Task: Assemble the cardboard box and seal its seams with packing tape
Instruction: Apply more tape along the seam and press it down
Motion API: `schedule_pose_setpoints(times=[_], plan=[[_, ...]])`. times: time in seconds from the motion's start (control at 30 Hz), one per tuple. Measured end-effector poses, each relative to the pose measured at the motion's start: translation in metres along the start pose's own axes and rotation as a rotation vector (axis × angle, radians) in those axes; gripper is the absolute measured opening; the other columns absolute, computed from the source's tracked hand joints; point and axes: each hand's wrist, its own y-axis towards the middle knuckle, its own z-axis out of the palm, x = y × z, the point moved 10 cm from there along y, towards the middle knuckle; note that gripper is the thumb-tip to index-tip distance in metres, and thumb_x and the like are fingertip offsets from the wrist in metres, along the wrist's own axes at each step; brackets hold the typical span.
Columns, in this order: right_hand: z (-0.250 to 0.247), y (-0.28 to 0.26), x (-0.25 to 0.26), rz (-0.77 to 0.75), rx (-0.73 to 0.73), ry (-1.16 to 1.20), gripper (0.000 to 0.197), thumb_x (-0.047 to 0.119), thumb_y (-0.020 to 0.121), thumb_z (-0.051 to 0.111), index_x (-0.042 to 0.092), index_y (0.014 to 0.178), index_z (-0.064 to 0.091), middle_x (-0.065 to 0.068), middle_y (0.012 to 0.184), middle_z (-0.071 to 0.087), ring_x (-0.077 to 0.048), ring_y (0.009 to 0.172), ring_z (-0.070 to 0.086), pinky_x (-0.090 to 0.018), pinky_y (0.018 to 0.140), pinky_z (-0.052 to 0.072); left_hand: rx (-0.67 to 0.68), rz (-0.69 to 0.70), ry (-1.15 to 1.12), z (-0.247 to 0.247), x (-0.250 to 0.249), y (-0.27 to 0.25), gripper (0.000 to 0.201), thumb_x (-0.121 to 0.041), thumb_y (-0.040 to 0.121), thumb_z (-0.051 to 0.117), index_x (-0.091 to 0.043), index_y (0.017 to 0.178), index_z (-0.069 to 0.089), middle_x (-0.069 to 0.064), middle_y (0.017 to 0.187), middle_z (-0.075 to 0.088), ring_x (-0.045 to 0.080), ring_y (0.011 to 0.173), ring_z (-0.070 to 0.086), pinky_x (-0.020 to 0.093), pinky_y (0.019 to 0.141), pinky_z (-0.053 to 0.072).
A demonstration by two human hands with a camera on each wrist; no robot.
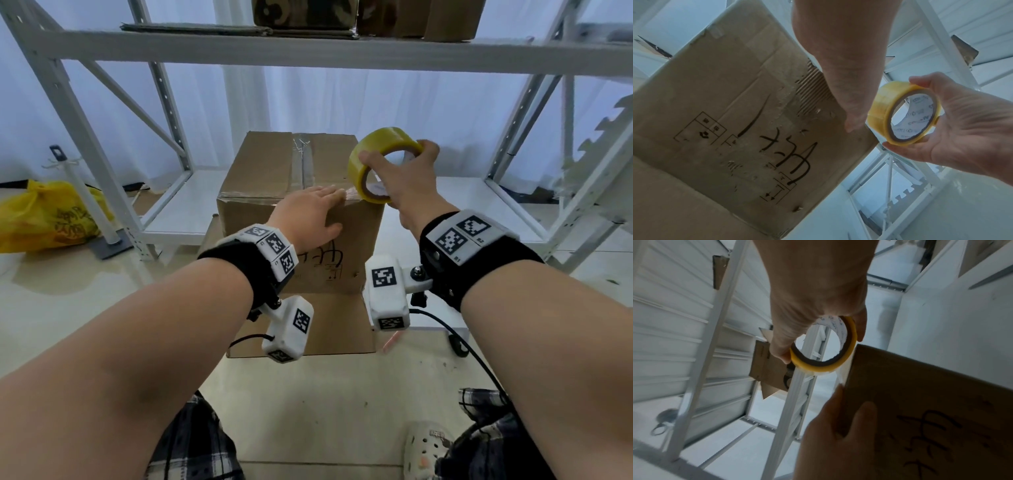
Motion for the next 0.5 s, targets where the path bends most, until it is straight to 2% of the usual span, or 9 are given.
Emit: schedule_pose_setpoints(times=[0.13, 0.27, 0.5], plan=[[-0.011, 0.003, 0.019, -0.11, -0.067, -0.091, 0.089, 0.041, 0.066, 0.078, 0.029, 0.136, 0.024, -0.005, 0.121, 0.03, -0.023, 0.1, 0.041, -0.037, 0.089, 0.046, 0.025, -0.037, -0.06, -0.002, 0.005, -0.001, 0.063, -0.04, 0.093, 0.048, -0.028, 0.149, 0.023, -0.01, 0.155, 0.024, 0.011, 0.142, 0.025, 0.033, 0.111, 0.027], [-0.027, 0.005, 0.01, -0.08, -0.128, -0.161, 0.089, 0.041, 0.065, 0.078, 0.029, 0.136, 0.024, -0.009, 0.126, 0.031, -0.031, 0.109, 0.046, -0.046, 0.096, 0.047, 0.038, -0.042, -0.046, -0.001, 0.005, -0.001, 0.063, -0.041, 0.093, 0.048, -0.028, 0.149, 0.023, -0.011, 0.156, 0.023, 0.011, 0.142, 0.025, 0.035, 0.111, 0.029], [-0.028, 0.003, 0.004, -0.076, -0.146, -0.24, 0.091, 0.042, 0.063, 0.076, 0.032, 0.135, 0.022, -0.009, 0.127, 0.029, -0.037, 0.114, 0.045, -0.048, 0.093, 0.049, 0.019, -0.04, -0.036, -0.002, 0.003, -0.002, 0.063, -0.039, 0.093, 0.049, -0.028, 0.149, 0.024, -0.011, 0.155, 0.023, 0.011, 0.141, 0.026, 0.035, 0.11, 0.031]])
